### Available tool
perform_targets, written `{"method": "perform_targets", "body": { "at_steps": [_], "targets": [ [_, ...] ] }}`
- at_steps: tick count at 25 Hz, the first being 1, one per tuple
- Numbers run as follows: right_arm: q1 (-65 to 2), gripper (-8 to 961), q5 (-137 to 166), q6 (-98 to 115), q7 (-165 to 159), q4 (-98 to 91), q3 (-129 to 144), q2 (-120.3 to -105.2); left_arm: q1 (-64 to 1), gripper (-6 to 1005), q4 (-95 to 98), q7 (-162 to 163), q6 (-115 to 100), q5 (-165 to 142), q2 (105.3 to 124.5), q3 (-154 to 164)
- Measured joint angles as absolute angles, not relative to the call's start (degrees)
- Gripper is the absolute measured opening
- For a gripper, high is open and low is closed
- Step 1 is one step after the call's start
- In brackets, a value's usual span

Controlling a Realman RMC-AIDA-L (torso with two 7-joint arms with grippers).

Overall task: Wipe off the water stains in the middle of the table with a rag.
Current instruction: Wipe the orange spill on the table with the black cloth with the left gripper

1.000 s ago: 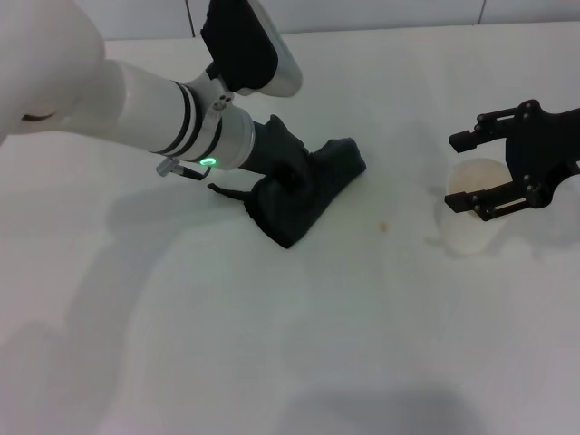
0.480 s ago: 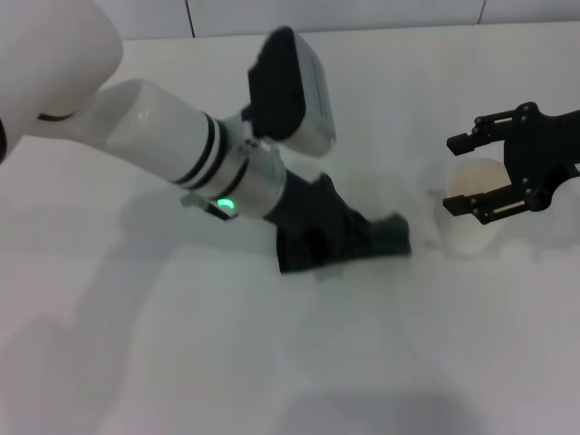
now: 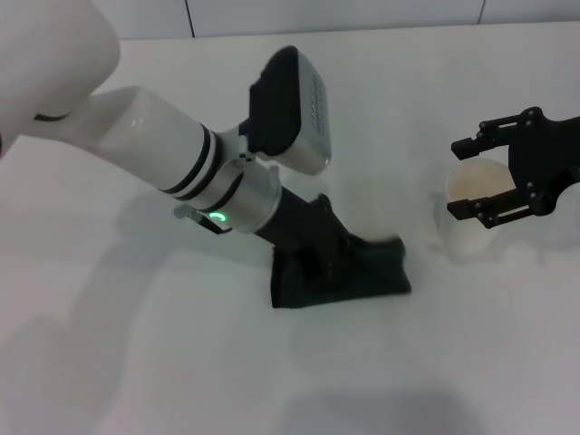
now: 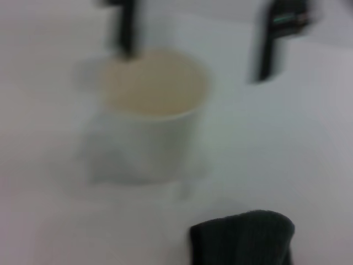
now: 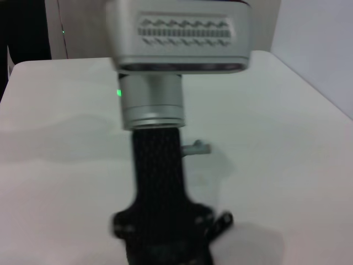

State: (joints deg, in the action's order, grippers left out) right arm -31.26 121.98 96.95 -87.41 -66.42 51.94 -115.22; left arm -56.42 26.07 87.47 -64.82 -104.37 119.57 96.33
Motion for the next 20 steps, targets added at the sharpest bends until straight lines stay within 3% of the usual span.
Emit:
{"method": "perform_targets", "body": {
  "at_steps": [9,20],
  "targets": [
    [-31.28,772,121.11,96.95,-87.43,-66.41,52.61,-115.29,-55.72,140,25.64,104.01,-47.27,-109.09,119.22,94.17],
    [-30.54,770,121.08,97.00,-87.64,-66.91,52.62,-115.14,-54.40,145,29.20,100.97,-53.94,-112.27,119.38,87.93]
  ]
}}
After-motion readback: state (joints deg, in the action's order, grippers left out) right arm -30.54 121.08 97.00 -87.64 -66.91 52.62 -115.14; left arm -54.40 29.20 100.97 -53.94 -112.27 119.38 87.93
